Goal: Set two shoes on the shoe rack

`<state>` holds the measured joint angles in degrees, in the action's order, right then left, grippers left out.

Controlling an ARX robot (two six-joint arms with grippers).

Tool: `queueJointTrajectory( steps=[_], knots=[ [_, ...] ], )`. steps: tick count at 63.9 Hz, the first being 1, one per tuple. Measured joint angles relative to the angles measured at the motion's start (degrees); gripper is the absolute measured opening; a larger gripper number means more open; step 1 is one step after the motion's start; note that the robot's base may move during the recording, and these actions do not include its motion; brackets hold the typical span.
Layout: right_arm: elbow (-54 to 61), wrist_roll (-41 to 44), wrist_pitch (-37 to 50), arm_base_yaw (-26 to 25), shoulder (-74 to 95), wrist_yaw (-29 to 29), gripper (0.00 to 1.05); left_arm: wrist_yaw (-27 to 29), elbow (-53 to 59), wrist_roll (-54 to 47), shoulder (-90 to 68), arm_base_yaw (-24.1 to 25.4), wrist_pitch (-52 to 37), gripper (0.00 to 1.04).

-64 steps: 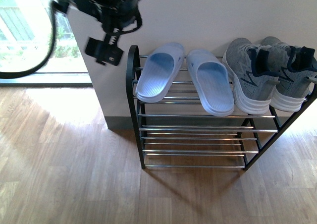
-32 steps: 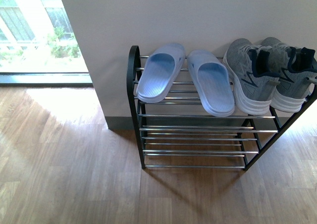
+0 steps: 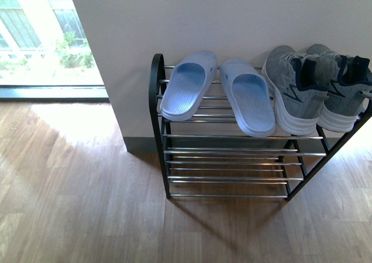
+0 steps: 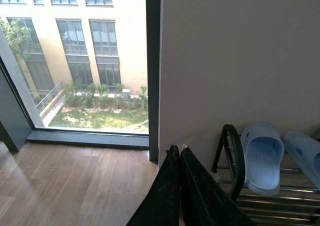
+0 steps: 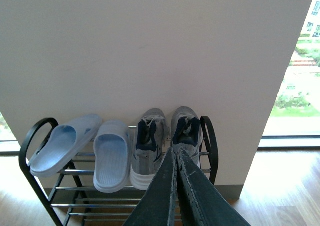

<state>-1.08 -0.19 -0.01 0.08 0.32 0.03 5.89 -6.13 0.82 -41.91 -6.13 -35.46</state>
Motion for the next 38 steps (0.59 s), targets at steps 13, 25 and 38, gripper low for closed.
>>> queueJointTrajectory(
  steps=[13,25,38],
  knots=[
    [0.00,0.00,0.00,0.00,0.00,0.00,0.01,-5.29,2.40,-0.20,6.54,5.75,4.22,0.01],
    [0.00,0.00,0.00,0.00,0.00,0.00,0.01,-5.88,4.11,-0.20,11.19,5.88,6.88,0.01],
    [0.00,0.00,0.00,0.00,0.00,0.00,0.01,-5.88,5.35,-0.24,15.78,5.90,9.57,0.01]
  ],
)
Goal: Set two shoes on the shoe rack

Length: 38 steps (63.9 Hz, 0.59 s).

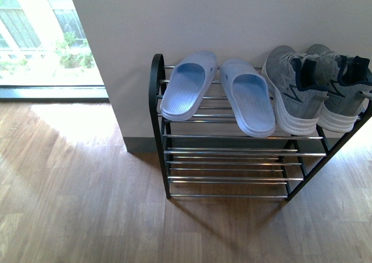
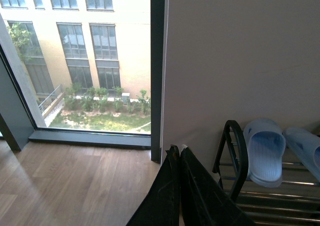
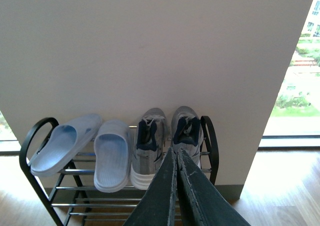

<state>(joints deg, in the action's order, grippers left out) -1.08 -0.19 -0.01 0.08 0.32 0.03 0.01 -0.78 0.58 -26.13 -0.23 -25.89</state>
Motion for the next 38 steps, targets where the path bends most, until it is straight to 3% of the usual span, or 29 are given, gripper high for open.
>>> queueJointTrajectory(
  steps=[38],
  knots=[
    [0.00,0.00,0.00,0.00,0.00,0.00,0.02,0.00,0.02,0.00,13.77,0.00,13.40,0.01]
  ],
)
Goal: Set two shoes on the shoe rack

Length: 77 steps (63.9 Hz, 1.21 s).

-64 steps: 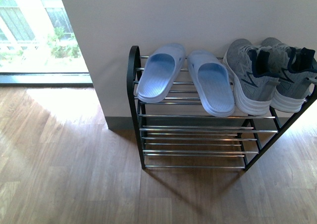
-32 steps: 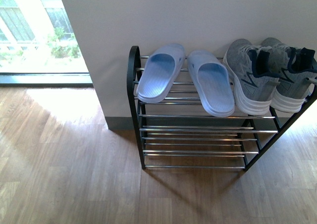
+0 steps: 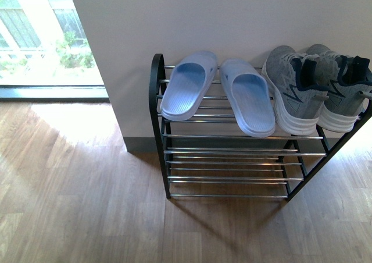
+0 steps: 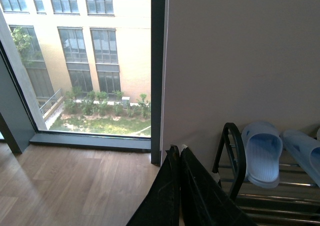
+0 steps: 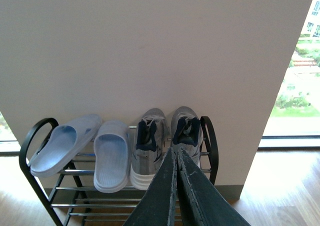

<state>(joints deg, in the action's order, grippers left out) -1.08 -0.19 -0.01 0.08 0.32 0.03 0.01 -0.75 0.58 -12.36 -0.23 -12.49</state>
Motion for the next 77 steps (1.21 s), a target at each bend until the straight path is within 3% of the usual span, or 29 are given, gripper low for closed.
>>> queueJointTrajectory(
  steps=[8,12,24,29,59,77],
  knots=[
    [0.00,0.00,0.00,0.00,0.00,0.00,0.01,0.00,-0.02,0.00,2.89,-0.02,2.93,0.01],
    [0.00,0.00,0.00,0.00,0.00,0.00,0.02,0.00,-0.02,-0.02,9.53,0.00,11.47,0.01],
    [0.00,0.04,0.00,0.00,-0.07,0.02,0.02,0.02,-0.02,-0.04,11.41,0.04,12.50,0.01],
    [0.00,0.02,0.00,0.00,-0.04,0.00,0.19,0.02,-0.02,-0.04,11.41,0.04,12.50,0.15],
    [0.00,0.00,0.00,0.00,-0.04,0.00,0.96,0.00,-0.02,-0.04,11.45,0.04,12.50,0.95],
    [0.00,0.02,0.00,0.00,-0.04,0.00,0.96,0.02,-0.02,-0.17,11.45,0.04,12.50,0.95]
  ],
)
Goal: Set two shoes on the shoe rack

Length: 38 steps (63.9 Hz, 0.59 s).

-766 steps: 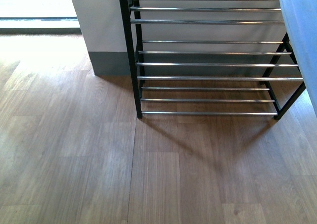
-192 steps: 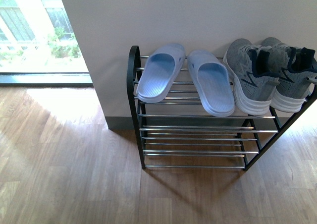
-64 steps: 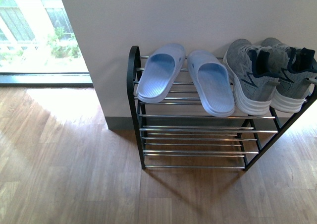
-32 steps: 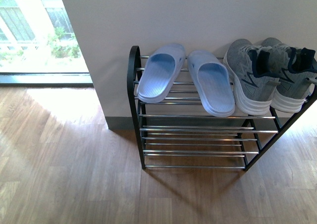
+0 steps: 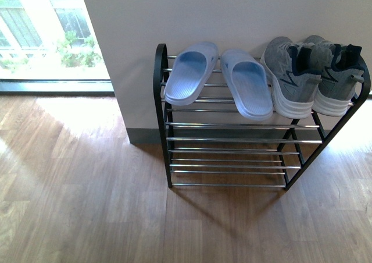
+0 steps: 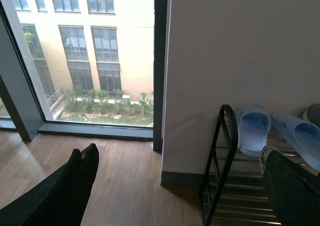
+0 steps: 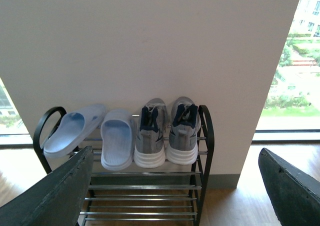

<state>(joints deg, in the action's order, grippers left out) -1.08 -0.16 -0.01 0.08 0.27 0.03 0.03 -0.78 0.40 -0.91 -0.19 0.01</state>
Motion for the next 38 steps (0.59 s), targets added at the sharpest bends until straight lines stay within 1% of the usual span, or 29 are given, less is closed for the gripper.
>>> queueJointTrajectory(
  steps=[38],
  knots=[
    [0.00,0.00,0.00,0.00,0.00,0.00,0.96,-0.02,0.00,0.00,0.00,0.00,0.00,0.95]
  ],
)
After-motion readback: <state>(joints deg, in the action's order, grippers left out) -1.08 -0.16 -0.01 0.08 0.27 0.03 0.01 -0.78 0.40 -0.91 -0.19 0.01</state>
